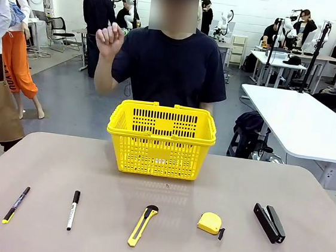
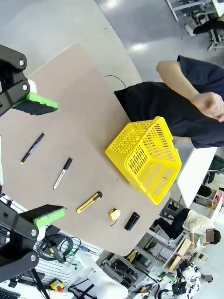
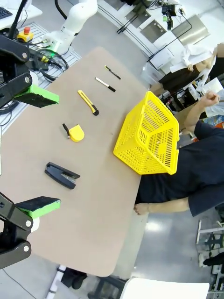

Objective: Place the items the person wants into the basket.
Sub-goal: Pick up the item the person points to and place it in the Market Basket.

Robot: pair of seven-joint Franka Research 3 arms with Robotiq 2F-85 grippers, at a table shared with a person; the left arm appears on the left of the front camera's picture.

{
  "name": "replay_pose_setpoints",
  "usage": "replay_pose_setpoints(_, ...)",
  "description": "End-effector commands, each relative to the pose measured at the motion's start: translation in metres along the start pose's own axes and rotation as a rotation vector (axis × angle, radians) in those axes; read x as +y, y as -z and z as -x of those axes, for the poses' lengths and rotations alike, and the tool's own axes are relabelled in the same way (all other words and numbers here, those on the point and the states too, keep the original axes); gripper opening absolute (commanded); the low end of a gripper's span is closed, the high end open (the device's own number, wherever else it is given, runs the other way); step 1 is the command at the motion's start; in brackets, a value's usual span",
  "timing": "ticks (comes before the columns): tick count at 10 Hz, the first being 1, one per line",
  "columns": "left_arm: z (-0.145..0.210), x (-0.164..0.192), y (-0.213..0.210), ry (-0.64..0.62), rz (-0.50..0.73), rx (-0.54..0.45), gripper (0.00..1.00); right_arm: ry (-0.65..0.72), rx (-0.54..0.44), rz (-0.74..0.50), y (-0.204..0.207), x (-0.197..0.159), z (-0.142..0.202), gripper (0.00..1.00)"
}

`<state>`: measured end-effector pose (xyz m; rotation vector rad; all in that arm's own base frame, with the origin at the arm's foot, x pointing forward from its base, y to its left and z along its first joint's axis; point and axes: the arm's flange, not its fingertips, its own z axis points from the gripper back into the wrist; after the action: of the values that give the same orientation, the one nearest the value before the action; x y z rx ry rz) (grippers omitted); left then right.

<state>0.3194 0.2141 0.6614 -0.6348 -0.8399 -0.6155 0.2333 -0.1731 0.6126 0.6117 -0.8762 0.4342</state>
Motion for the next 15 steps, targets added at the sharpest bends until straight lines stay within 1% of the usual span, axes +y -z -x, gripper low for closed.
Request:
replay_pose_setpoints(1, -0.0006, -0.0015, -0.0015, 0.011, 0.01, -0.013, 1.0, -0.007, 0.002, -0.006, 0.001, -0.0007, 0.0013, 1.0)
replay_pose_setpoints(14, -0.0006, -0.0015, -0.0015, 0.011, 0.01, -0.013, 1.0, -0.007, 0.002, -0.006, 0.001, -0.0007, 0.0013, 1.0)
replay_pose_setpoints(15, 0.0, -0.0001, 0.0, 0.0, 0.0, 0.0, 1.0, -0.007, 0.002, -0.006, 0.001, -0.0007, 0.0013, 1.0)
